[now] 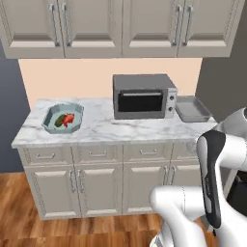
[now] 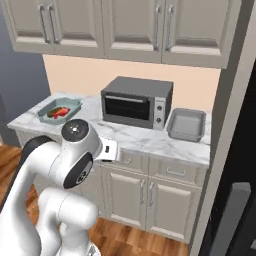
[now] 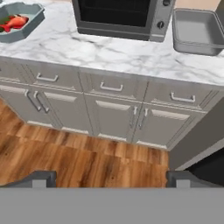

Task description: Place one cucumber and one fish in each tupperware on the nearby counter, to pack two identical lunches.

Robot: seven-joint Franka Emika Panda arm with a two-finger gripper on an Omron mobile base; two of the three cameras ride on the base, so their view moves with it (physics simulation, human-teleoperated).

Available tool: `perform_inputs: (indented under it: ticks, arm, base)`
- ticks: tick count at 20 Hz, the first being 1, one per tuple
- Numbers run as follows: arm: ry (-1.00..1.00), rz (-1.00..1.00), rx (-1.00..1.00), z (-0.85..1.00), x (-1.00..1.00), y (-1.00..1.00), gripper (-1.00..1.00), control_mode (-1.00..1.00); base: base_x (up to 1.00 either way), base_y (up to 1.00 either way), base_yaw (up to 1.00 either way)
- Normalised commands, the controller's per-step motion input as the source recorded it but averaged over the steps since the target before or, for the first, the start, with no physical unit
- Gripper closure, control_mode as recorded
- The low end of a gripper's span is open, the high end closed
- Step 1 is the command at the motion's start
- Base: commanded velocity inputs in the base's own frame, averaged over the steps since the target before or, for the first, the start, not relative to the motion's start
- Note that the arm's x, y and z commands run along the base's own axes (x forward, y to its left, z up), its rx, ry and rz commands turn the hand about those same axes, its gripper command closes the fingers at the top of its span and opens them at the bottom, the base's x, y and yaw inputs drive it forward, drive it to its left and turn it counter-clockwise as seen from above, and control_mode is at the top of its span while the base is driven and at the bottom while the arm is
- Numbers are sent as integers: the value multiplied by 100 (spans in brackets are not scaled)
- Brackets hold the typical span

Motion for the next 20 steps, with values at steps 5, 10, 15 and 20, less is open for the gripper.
perform_inputs:
  ticks: [5, 10, 15, 20]
  arm:
    - [0, 0, 0, 0, 0, 0, -100, 100]
    - [0, 0, 0, 0, 0, 0, -100, 100]
    - [0, 0, 0, 0, 0, 0, -100, 100]
    - [0, 0, 0, 0, 0, 0, -100, 100]
  base:
    - [-100, -15, 28]
    - [-89, -54, 14]
    - [-40, -100, -1]
    - [-27, -100, -7]
